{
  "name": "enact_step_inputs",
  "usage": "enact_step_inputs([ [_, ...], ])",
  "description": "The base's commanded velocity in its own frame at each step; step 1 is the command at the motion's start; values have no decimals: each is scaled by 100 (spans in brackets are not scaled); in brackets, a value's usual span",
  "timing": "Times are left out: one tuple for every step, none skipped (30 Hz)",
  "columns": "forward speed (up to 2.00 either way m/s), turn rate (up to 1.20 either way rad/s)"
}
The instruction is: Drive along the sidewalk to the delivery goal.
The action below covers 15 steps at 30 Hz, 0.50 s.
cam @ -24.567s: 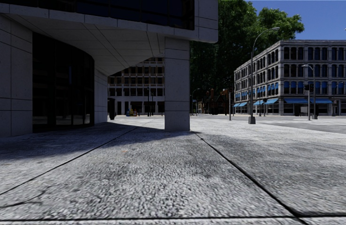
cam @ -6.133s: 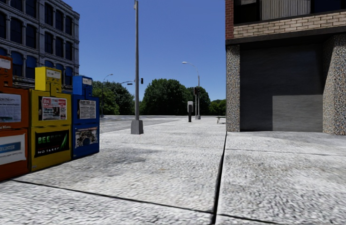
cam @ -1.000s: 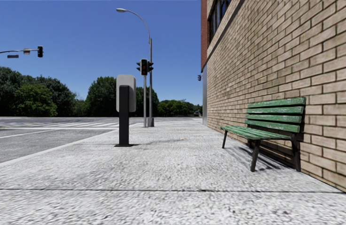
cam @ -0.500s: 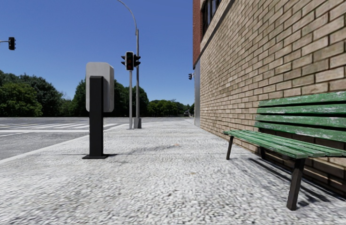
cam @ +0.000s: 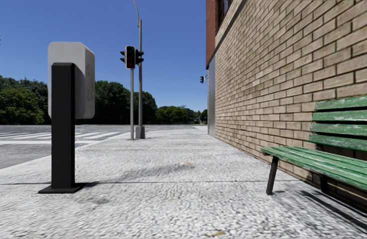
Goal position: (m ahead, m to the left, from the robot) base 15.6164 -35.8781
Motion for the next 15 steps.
enact_step_inputs([
  [200,0],
  [200,0],
  [200,0],
  [200,0],
  [200,0],
  [200,0],
  [200,0],
  [200,0],
  [200,0],
  [200,0],
  [200,0],
  [200,0],
  [200,0],
  [200,0],
  [200,0],
])
